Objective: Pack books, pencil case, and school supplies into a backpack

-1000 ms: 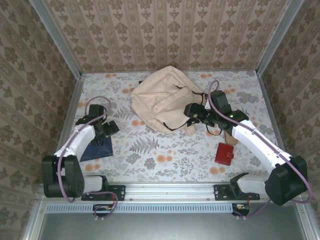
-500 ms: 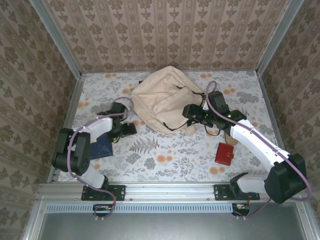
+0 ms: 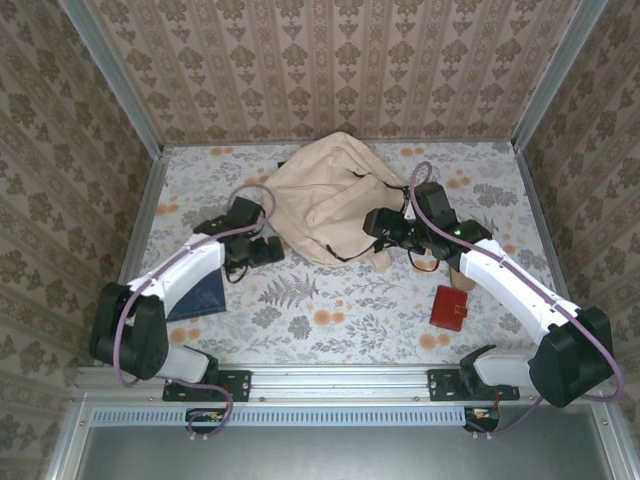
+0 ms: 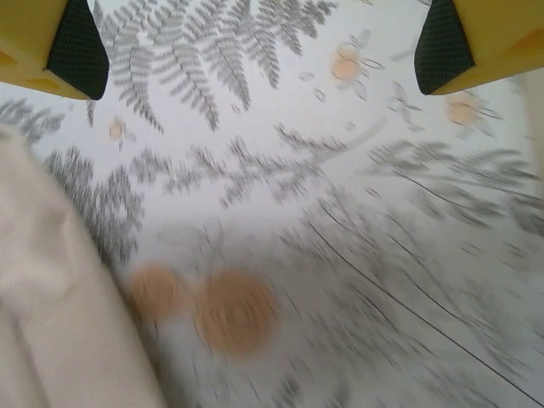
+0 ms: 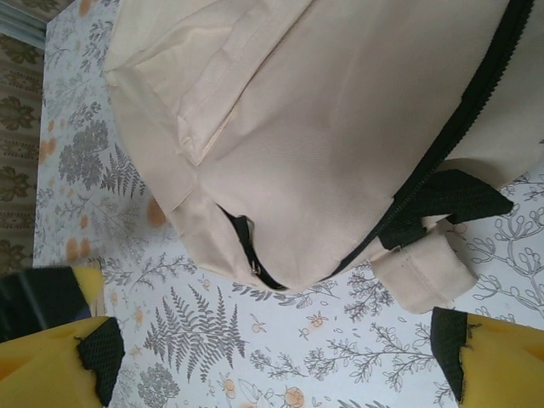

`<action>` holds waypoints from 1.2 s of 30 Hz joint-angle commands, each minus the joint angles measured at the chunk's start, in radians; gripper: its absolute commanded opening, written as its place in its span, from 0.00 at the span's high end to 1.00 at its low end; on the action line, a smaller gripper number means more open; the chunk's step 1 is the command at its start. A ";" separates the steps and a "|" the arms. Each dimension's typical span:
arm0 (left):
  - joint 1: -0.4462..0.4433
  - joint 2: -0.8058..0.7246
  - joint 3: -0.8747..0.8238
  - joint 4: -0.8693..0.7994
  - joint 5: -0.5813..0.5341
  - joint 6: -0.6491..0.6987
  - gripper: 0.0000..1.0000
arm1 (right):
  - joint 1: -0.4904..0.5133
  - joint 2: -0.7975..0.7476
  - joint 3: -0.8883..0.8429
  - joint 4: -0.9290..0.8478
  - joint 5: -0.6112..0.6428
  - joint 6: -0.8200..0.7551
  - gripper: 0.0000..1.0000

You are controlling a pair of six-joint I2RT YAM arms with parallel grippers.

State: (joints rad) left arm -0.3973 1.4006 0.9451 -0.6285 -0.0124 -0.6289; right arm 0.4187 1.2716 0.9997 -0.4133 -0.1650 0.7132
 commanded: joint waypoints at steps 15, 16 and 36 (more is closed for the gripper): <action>0.322 0.177 -0.114 0.081 0.077 0.051 0.05 | 0.016 -0.012 0.036 -0.019 0.005 -0.014 0.01; 0.312 0.193 -0.114 0.084 0.080 0.049 0.04 | 0.015 -0.013 0.038 -0.022 0.007 -0.016 0.01; -0.290 0.189 -0.036 0.061 0.174 -0.165 0.06 | 0.026 -0.014 0.047 -0.035 0.025 -0.011 0.03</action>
State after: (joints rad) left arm -0.6453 1.5703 0.8837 -0.4900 0.0921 -0.7433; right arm 0.4320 1.2705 1.0149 -0.4271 -0.1612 0.7097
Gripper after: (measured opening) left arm 0.938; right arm 0.973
